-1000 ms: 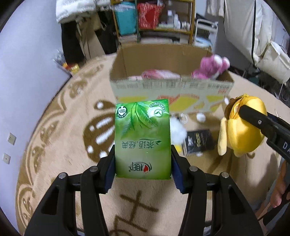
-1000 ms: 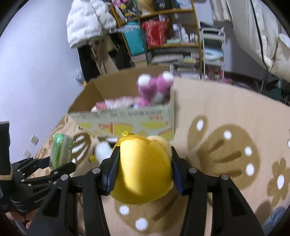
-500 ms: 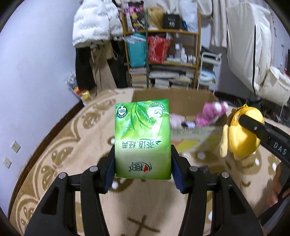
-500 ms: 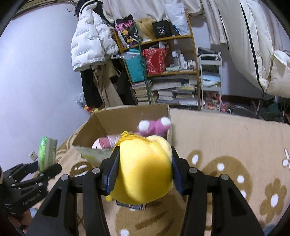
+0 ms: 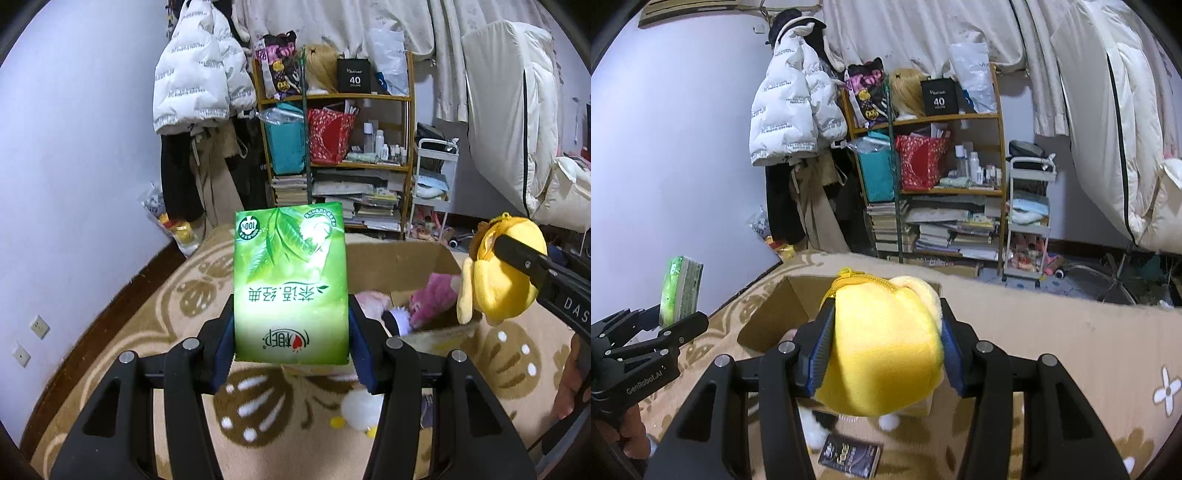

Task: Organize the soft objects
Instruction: 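Lift the green tissue pack with the left tool while the right tool carries the yellow plush over the box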

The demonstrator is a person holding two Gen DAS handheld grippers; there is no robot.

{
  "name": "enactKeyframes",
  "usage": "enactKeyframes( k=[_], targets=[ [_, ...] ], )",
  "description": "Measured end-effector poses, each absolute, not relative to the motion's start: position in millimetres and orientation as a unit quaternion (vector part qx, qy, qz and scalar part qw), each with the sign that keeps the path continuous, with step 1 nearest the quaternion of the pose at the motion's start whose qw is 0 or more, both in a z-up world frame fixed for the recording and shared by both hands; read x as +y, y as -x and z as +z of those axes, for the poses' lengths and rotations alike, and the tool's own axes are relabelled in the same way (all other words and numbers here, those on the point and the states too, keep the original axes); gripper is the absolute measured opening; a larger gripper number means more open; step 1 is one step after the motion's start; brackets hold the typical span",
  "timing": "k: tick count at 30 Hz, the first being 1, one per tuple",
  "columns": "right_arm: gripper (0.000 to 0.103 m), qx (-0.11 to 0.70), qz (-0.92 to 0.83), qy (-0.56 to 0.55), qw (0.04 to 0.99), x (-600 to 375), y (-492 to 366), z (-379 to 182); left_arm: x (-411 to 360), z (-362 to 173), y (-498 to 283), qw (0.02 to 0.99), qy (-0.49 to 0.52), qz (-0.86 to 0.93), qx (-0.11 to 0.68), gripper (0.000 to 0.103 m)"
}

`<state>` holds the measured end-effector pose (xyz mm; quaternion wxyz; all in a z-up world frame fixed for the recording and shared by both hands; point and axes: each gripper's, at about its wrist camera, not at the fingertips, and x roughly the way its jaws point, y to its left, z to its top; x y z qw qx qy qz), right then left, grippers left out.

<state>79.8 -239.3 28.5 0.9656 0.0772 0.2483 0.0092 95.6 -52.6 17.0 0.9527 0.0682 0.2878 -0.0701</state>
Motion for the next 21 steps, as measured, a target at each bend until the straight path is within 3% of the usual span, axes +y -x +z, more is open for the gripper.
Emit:
enactKeyframes(
  k=[21],
  targets=[
    [0.056, 0.243, 0.016, -0.054, 0.968, -232.9, -132.8, 31.3, -65.5, 7.3, -139.6, 0.952, -0.073, -0.092, 0.283, 0.052]
  ],
)
